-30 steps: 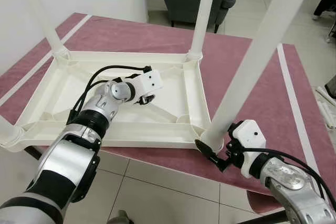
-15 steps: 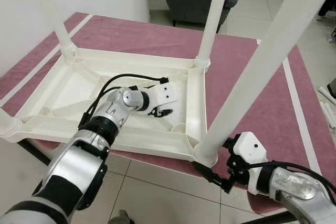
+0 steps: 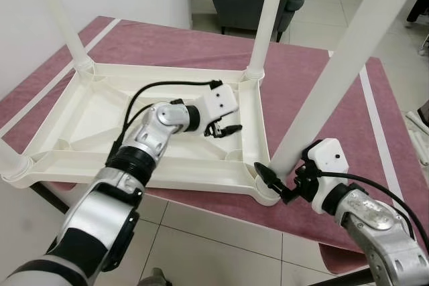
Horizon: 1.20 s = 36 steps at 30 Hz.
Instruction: Building children table
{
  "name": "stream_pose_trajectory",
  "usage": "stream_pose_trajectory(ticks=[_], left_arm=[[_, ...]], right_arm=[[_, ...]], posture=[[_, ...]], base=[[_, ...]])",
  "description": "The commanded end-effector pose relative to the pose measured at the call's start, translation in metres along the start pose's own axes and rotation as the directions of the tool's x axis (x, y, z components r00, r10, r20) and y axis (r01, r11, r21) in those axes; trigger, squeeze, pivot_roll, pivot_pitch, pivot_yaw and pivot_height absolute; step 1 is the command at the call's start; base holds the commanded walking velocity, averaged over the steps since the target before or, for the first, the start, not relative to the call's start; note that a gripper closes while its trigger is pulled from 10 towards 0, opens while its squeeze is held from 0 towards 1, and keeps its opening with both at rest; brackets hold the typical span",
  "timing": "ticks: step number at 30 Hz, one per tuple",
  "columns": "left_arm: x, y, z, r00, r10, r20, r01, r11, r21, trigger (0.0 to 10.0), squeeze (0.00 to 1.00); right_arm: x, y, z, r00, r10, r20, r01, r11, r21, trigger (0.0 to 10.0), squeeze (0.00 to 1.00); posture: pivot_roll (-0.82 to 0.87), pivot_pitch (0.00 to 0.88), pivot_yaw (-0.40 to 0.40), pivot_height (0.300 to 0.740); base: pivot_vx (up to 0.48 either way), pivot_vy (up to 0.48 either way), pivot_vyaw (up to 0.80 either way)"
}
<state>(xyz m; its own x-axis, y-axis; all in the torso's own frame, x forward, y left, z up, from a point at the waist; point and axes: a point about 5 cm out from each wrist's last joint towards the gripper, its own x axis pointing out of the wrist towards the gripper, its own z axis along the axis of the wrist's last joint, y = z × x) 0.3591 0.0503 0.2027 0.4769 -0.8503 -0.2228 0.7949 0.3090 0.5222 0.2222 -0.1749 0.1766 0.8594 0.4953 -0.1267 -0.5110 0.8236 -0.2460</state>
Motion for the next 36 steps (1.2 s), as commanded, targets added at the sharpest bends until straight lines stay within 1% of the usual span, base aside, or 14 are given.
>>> stream_pose_trajectory(ticks=[1, 5, 6, 8, 9, 14, 16, 18, 22, 25, 28, 34, 35, 36], left_arm=[[-0.014, -0.003, -0.009, 0.999, -0.04, -0.021, 0.039, 0.999, -0.034, 10.0, 0.0], [-0.037, -0.009, -0.022, 0.997, -0.052, -0.061, 0.049, 0.997, -0.052, 10.0, 0.0], [-0.037, -0.009, -0.022, 0.997, -0.052, -0.061, 0.049, 0.997, -0.052, 10.0, 0.0], [-0.084, -0.027, -0.045, 0.983, -0.134, -0.124, 0.117, 0.984, -0.134, 10.0, 0.0], [-0.114, -0.039, -0.055, 0.967, -0.199, -0.159, 0.167, 0.967, -0.194, 10.0, 0.0], [-0.136, -0.05, -0.059, 0.951, -0.262, -0.162, 0.21, 0.937, -0.279, 10.0, 0.0], [-0.139, -0.061, -0.055, 0.939, -0.326, -0.113, 0.277, 0.907, -0.317, 10.0, 0.0], [-0.136, -0.069, -0.053, 0.926, -0.356, -0.121, 0.304, 0.899, -0.315, 10.0, 0.0], [-0.122, -0.071, -0.055, 0.925, -0.355, -0.135, 0.302, 0.904, -0.304, 10.0, 0.0], [-0.121, -0.073, -0.053, 0.925, -0.356, -0.133, 0.303, 0.902, -0.307, 10.0, 0.0], [-0.105, -0.075, -0.054, 0.927, -0.339, -0.16, 0.283, 0.913, -0.294, 10.0, 0.0], [-0.098, -0.072, -0.062, 0.917, -0.332, -0.221, 0.279, 0.93, -0.239, 10.0, 0.0], [-0.098, -0.072, -0.062, 0.916, -0.331, -0.228, 0.281, 0.933, -0.226, 6.6, 0.0], [-0.098, -0.072, -0.062, 0.916, -0.331, -0.228, 0.281, 0.933, -0.226, 6.6, 0.0]], right_arm=[[0.001, 0.002, 0.0, 1.0, 0.004, 0.007, -0.004, 1.0, 0.013, 10.0, 0.0], [0.006, 0.006, 0.001, 1.0, 0.019, 0.022, -0.02, 0.999, 0.028, 10.0, 0.0], [0.006, 0.006, 0.001, 1.0, 0.019, 0.022, -0.02, 0.999, 0.028, 10.0, 0.0], [0.016, 0.008, -0.001, 1.0, 0.011, 0.028, -0.013, 0.998, 0.055, 10.0, 0.0], [0.024, 0.009, -0.003, 1.0, -0.005, 0.028, 0.003, 0.997, 0.072, 10.0, 0.0], [0.029, 0.008, -0.005, 0.999, -0.023, 0.025, 0.02, 0.996, 0.09, 10.0, 0.0], [0.031, 0.007, -0.007, 0.999, -0.023, 0.022, 0.021, 0.995, 0.093, 10.0, 0.0], [0.033, 0.006, -0.008, 1.0, -0.024, 0.019, 0.022, 0.995, 0.095, 10.0, 0.0], [0.033, 0.006, -0.008, 0.999, -0.029, 0.019, 0.027, 0.995, 0.096, 10.0, 0.0], [0.033, 0.006, -0.008, 0.999, -0.032, 0.02, 0.03, 0.995, 0.096, 10.0, 0.0], [0.033, 0.006, -0.009, 0.999, -0.045, 0.018, 0.043, 0.994, 0.096, 10.0, 0.0], [0.032, 0.004, -0.009, 0.998, -0.052, 0.018, 0.05, 0.994, 0.093, 10.0, 0.0], [0.032, 0.004, -0.009, 0.998, -0.053, 0.019, 0.051, 0.994, 0.093, 10.0, 0.0], [0.032, 0.004, -0.009, 0.998, -0.053, 0.019, 0.051, 0.994, 0.093, 10.0, 0.0]], posture=[[0.03, 0.026, 0.052, 0.74], [0.04, 0.026, 0.053, 0.74], [0.04, 0.026, 0.053, 0.74], [0.07, 0.031, 0.038, 0.74], [0.09, 0.037, 0.025, 0.74], [0.11, 0.038, 0.014, 0.74], [0.12, 0.039, 0.008, 0.74], [0.12, 0.038, 0.008, 0.74], [0.11, 0.035, 0.012, 0.74], [0.11, 0.035, 0.012, 0.74], [0.09, 0.033, 0.018, 0.74], [0.08, 0.033, 0.018, 0.74], [0.08, 0.033, 0.019, 0.74], [0.08, 0.033, 0.019, 0.74]], base=[[0.0, 0.0, 0.0], [0.0, 0.0, 0.0], [0.0, 0.0, 0.0], [0.0, 0.0, 0.0], [0.0, 0.0, 0.0], [0.0, 0.0, 0.0], [0.0, 0.0, 0.0], [0.0, 0.0, 0.0], [0.0, 0.0, 0.0], [0.0, 0.0, 0.0], [0.0, 0.0, 0.0], [0.0, 0.0, 0.0], [0.0, 0.0, 0.0], [0.0, 0.0, 0.0]])
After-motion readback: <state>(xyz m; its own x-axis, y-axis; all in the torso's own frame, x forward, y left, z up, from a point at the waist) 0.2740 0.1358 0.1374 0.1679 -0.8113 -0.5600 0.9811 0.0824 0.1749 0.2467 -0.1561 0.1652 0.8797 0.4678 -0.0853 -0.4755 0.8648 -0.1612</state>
